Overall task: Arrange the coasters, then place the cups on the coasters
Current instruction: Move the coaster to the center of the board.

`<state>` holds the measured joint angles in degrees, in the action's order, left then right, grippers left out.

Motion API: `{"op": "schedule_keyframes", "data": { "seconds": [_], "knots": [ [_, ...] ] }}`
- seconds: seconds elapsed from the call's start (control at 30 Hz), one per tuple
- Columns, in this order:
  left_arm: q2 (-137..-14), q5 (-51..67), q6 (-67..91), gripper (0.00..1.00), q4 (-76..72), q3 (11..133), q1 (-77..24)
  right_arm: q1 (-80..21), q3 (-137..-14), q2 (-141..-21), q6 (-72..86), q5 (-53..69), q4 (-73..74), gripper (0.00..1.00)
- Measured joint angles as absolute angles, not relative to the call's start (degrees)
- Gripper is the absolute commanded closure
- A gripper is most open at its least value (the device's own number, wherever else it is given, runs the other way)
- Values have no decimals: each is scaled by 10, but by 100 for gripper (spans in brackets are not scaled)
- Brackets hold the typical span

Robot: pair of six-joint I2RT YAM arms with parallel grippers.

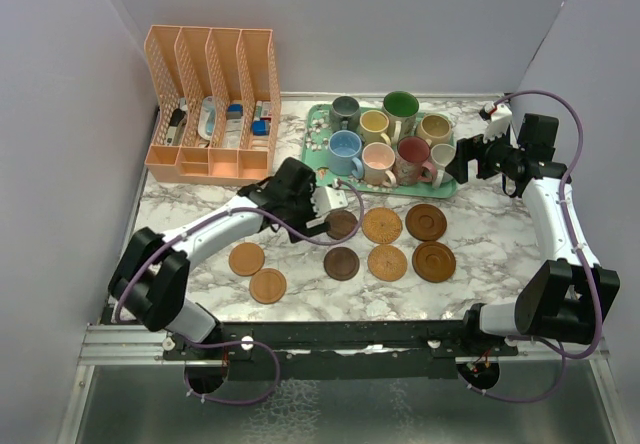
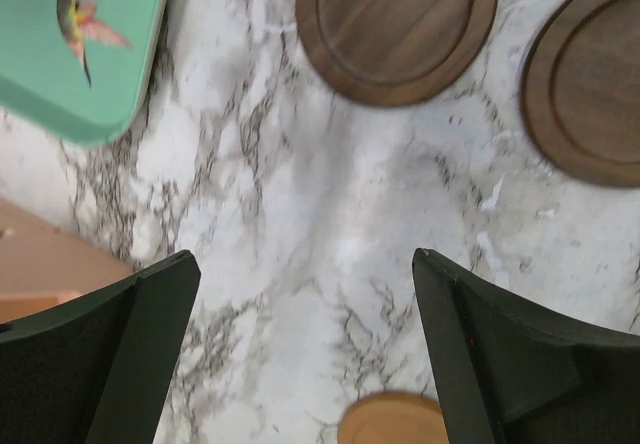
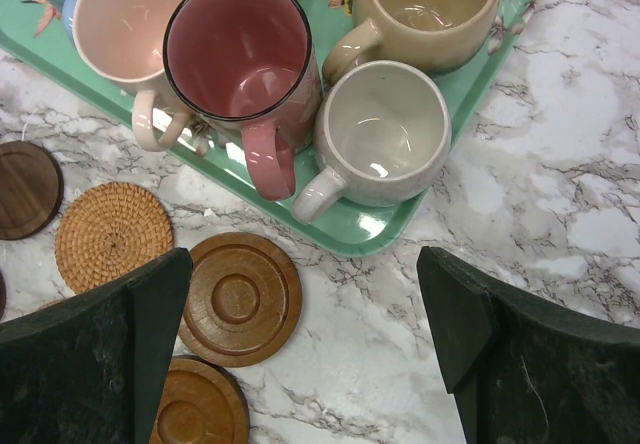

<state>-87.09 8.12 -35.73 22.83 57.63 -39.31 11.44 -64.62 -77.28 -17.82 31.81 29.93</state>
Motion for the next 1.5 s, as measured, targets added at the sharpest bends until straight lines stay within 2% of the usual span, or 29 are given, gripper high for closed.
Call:
{"op": "schedule_keyframes", "data": {
  "seconds": [0.27, 0.6, 1.23, 1.5],
  "knots": [
    [-788, 72, -369, 7, 291, 504, -302, 114, -646, -773, -178, 318, 299, 3],
    [-774, 44, -408, 6, 328, 420, -207, 114, -646, -773, -178, 318, 299, 3],
    [-816, 75, -375, 10, 275, 446, -200, 114, -646, -773, -179, 318, 300, 3],
    [-857, 88, -343, 11, 234, 476, -240, 114, -646, -778, -179, 318, 300, 3]
  ]
}}
